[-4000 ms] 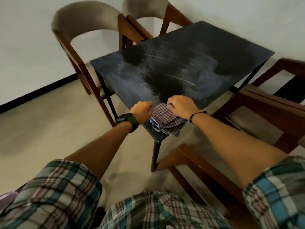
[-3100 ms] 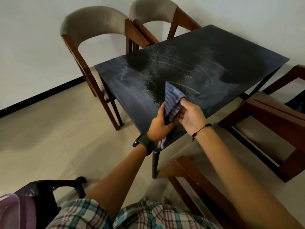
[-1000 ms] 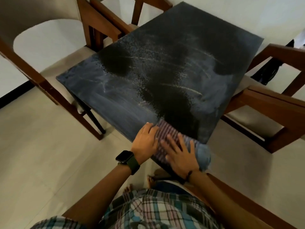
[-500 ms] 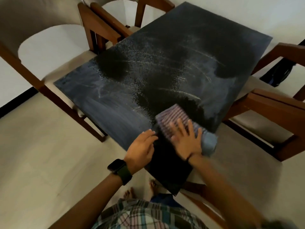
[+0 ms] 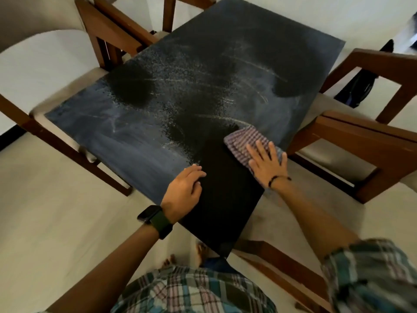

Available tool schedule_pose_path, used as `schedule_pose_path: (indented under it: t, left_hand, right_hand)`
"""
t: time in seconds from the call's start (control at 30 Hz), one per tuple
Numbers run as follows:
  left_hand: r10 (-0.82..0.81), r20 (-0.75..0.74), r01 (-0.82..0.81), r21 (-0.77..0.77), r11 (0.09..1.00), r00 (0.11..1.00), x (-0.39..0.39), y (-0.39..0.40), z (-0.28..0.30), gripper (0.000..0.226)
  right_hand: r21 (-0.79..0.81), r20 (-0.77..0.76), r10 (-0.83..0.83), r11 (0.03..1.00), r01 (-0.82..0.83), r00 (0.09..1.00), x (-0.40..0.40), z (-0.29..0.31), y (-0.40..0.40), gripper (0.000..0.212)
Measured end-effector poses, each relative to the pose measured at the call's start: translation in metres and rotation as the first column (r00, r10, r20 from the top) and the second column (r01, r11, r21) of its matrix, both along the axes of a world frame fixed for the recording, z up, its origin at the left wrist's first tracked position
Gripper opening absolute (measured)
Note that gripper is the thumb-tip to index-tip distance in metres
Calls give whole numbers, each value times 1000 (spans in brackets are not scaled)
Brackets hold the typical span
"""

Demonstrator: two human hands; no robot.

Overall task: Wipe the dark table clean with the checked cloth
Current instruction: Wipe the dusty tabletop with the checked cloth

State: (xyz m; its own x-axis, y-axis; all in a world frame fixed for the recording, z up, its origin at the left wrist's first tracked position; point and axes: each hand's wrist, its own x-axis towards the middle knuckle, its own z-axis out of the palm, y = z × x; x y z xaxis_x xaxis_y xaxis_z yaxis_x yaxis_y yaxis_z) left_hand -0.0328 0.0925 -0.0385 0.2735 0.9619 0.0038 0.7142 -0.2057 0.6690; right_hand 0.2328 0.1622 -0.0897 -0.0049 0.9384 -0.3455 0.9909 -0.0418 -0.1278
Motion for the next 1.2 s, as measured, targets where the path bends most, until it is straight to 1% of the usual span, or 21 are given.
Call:
schedule_pose_path:
  t: [0.07, 0.1, 0.2, 0.27, 0.3, 0.33, 0.4, 0.43, 0.5, 0.53, 0.6, 0.67, 0.73, 0.77, 0.83, 0.93, 0.97, 1.03, 1.1, 1.17, 1.2]
  left_hand:
    - [4, -9, -5, -19, 1000, 1000, -2, -3, 0, 30]
    - [11, -10, -11, -26, 1000, 1000, -5, -4, -1, 30]
    - [38, 18, -37, -47, 998, 999, -8, -4, -2, 30]
    - [62, 41, -59, -64, 996, 997, -6, -3, -1, 30]
    - [73, 48, -70, -69, 995, 996, -5, -2, 1, 30]
    - [79, 51, -75, -70, 995, 996, -5, -1, 2, 31]
    - [70, 45, -66, -76, 995, 997, -6, 0, 5, 31]
    - [60, 41, -56, -79, 995, 997, -7, 0, 6, 31]
    - [67, 43, -64, -76, 995, 997, -11, 2, 10, 31]
    - [79, 46, -76, -69, 995, 996, -12, 2, 11, 31]
    - [101, 36, -99, -58, 993, 994, -15, -1, 12, 31]
    - [94, 23, -93, -58, 994, 995, -20, -6, 11, 32]
    - [105, 20, -103, -57, 993, 994, -24, -10, 10, 33]
    - [128, 20, -127, -52, 991, 992, -27, -11, 9, 33]
    - [186, 28, -185, -46, 982, 982, -31, -11, 10, 32]
    - [232, 35, -231, -29, 973, 972, -35, -5, 14, 32]
    - [235, 24, -234, -23, 972, 972, -36, -3, 15, 32]
    - [227, 4, -227, -44, 973, 974, -37, 0, 17, 31]
    - [224, 1, -224, -60, 973, 975, -39, 4, 17, 32]
    - [241, 15, -240, -49, 970, 970, -38, 6, 18, 31]
    - [252, 24, -251, -40, 967, 967, -37, 4, 18, 31]
  right_hand:
    - [-42, 15, -33, 999, 33, 999, 1, 4, 13, 51]
    - [-51, 29, -16, 999, 17, 999, -7, 4, 4, 52]
    - [53, 103, 216, 974, -222, 971, -56, -8, -72, 62]
    - [149, 80, 357, 919, -365, 931, -94, -20, -142, 68]
    - [185, 52, 430, 883, -432, 901, -105, -24, -165, 65]
    - [209, 38, 512, 836, -508, 858, -107, -28, -176, 58]
    - [253, 81, 611, 751, -609, 787, -99, -33, -171, 51]
    - [226, 82, 612, 758, -613, 787, -93, -32, -158, 51]
    - [186, 82, 523, 828, -529, 848, -80, -22, -117, 57]
    - [204, 87, 428, 876, -437, 899, -69, -20, -89, 60]
    - [156, 64, 209, 964, -217, 976, -44, -17, -26, 56]
    - [102, 3, 16, 995, -16, 1000, -27, -7, 33, 51]
    - [39, -7, -48, 998, 48, 999, -34, 2, 63, 51]
    - [33, -1, -24, 999, 24, 1000, -49, 3, 65, 52]
    - [28, 29, 155, 987, -156, 988, -100, 3, 39, 54]
    - [52, 16, 463, 885, -463, 886, -173, -4, -39, 54]
    - [93, 23, 524, 847, -524, 851, -182, -8, -63, 51]
    - [173, 74, 577, 796, -580, 813, -167, -18, -102, 51]
    - [216, 131, 603, 757, -616, 787, -124, -31, -134, 53]
    - [243, 142, 637, 720, -650, 758, -87, -33, -155, 50]
    - [228, 122, 638, 728, -647, 761, -80, -32, -159, 49]
